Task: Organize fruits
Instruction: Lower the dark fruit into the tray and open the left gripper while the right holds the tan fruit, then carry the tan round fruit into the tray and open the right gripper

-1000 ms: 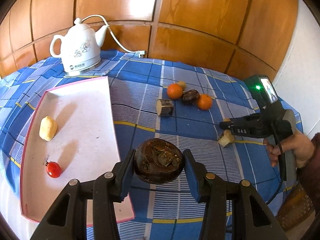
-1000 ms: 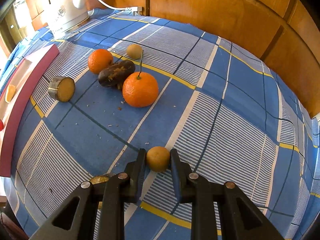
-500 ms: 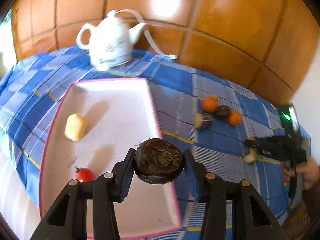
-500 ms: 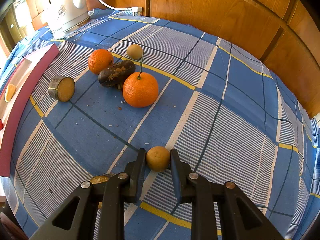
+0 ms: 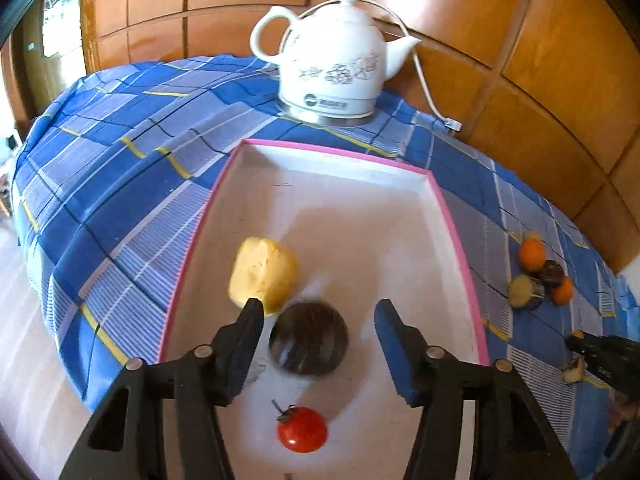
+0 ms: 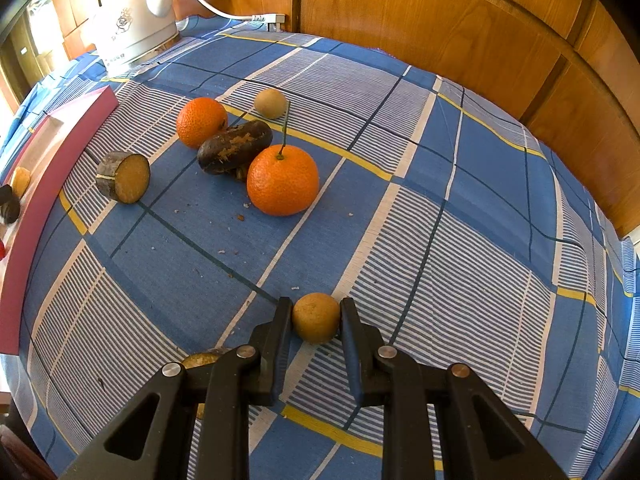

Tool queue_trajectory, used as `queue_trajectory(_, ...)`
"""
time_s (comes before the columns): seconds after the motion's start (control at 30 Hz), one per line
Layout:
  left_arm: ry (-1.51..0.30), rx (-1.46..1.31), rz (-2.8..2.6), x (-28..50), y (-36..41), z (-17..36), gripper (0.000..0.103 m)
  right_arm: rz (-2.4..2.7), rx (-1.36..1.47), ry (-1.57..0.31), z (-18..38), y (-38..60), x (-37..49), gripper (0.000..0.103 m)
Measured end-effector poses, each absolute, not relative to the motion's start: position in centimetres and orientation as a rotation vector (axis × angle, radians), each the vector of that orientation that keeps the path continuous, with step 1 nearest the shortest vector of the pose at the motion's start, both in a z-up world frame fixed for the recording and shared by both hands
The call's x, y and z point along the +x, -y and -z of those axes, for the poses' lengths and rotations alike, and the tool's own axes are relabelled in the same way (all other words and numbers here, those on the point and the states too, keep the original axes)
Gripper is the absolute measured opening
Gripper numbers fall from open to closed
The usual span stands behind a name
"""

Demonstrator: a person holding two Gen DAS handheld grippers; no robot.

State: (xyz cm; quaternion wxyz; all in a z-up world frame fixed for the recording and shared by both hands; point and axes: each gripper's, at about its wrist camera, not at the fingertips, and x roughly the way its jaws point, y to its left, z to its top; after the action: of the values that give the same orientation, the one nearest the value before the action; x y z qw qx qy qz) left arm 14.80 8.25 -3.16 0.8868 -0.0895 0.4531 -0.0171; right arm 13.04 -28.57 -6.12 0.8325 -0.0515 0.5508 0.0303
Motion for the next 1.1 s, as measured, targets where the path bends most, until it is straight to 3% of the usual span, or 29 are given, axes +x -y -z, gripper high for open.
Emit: queue_trajectory(1.1,-0.813,-0.055,0.068,7.0,-4.8,0.5,0.059,-0.054,-0.124,-1.158,6.1,28.2,12.8,0.024)
